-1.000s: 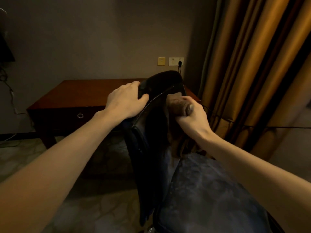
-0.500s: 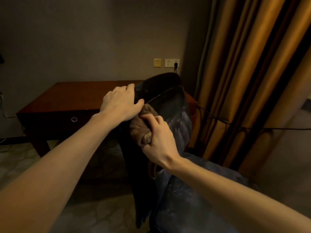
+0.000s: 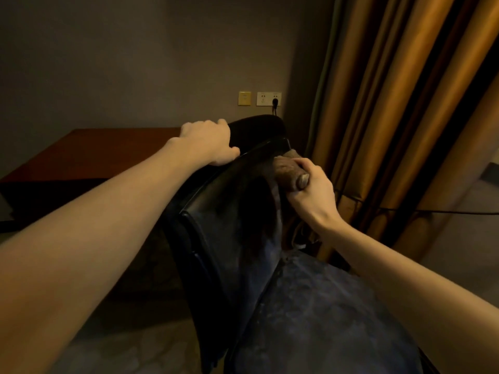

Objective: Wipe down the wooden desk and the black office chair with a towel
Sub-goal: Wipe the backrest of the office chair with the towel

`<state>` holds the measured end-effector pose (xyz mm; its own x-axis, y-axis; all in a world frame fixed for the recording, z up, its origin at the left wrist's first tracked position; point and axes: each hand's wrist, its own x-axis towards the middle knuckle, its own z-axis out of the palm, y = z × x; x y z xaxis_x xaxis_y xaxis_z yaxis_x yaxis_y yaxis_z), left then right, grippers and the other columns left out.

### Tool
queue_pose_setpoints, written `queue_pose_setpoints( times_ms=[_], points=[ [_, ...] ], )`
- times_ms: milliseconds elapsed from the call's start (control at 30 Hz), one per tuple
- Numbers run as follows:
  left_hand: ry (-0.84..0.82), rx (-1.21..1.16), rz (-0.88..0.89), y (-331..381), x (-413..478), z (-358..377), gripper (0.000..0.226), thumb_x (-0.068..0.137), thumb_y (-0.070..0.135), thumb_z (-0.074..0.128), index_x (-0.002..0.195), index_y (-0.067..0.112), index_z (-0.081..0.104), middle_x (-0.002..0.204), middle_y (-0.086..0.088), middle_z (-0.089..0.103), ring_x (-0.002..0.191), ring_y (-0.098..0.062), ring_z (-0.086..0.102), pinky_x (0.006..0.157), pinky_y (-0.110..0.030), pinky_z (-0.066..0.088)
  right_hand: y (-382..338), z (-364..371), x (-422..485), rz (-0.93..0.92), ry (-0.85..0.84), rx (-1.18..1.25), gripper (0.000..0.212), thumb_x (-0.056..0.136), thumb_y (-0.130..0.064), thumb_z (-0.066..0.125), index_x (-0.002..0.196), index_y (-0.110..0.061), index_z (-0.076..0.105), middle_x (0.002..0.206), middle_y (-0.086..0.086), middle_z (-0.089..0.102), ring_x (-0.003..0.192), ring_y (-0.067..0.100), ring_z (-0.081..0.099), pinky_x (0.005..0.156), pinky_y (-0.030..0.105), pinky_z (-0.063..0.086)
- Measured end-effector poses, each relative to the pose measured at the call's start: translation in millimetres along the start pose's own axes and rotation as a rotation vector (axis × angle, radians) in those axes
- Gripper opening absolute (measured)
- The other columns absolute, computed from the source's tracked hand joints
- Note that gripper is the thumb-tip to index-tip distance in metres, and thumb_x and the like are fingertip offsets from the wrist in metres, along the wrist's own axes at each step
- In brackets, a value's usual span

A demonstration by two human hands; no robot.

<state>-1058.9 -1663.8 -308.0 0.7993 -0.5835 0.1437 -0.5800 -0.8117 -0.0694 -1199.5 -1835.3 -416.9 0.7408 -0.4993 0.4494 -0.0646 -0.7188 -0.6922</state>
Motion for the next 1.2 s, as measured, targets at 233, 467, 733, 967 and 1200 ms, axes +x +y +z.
queue_pose_setpoints(
  times_ms=[233,467,733,967,1200],
  points=[
    [0.087,0.211,0.110,-4,24,31,0.105,0.082,0.081,0.058,0.147,0.003,0.029,0.141,-0.019,0.049,0.125,-0.036,0.054,0.090,-0.047,0.049,67,-14,79,0.016,0.072,-0.102,0.060,0.081,-0.014,0.075,0.139,-0.022,0.060,0.150,0.008,0.048,0.134,0.037,0.048,0.116,0.050,0.038],
    [0.188,0.299,0.161,-6,29,33,0.099,0.081,0.085,0.051,0.139,0.006,0.037,0.132,-0.017,0.055,0.117,-0.035,0.057,0.089,-0.045,0.050,91,22,130,0.033,0.033,-0.126,0.063,0.086,-0.012,0.069,0.144,-0.028,0.052,0.159,-0.001,0.040,0.141,0.034,0.041,0.116,0.047,0.037],
    [0.246,0.343,0.187,-7,35,39,0.096,0.081,0.085,0.045,0.135,0.006,0.041,0.125,-0.015,0.058,0.109,-0.033,0.060,0.088,-0.043,0.049,102,29,175,0.178,-0.117,0.068,0.080,0.084,0.004,0.064,0.156,-0.023,0.040,0.154,0.008,0.048,0.143,0.028,0.043,0.113,0.031,0.037],
    [0.219,0.349,0.174,-10,41,45,0.107,0.081,0.086,0.040,0.147,0.001,0.032,0.135,-0.019,0.056,0.124,-0.035,0.056,0.121,-0.056,0.023,79,57,152,0.143,-0.123,0.161,0.081,0.066,-0.013,0.060,0.145,-0.028,0.047,0.142,0.006,0.055,0.131,0.028,0.053,0.110,0.050,0.047],
    [0.132,0.187,0.112,-9,32,35,0.091,0.093,0.074,0.031,0.148,0.002,0.033,0.141,-0.021,0.052,0.129,-0.035,0.052,0.123,-0.058,0.015,19,67,69,0.049,-0.138,0.206,0.083,0.059,-0.017,0.056,0.141,-0.027,0.051,0.136,0.004,0.059,0.125,0.025,0.058,0.108,0.045,0.048]
  ],
)
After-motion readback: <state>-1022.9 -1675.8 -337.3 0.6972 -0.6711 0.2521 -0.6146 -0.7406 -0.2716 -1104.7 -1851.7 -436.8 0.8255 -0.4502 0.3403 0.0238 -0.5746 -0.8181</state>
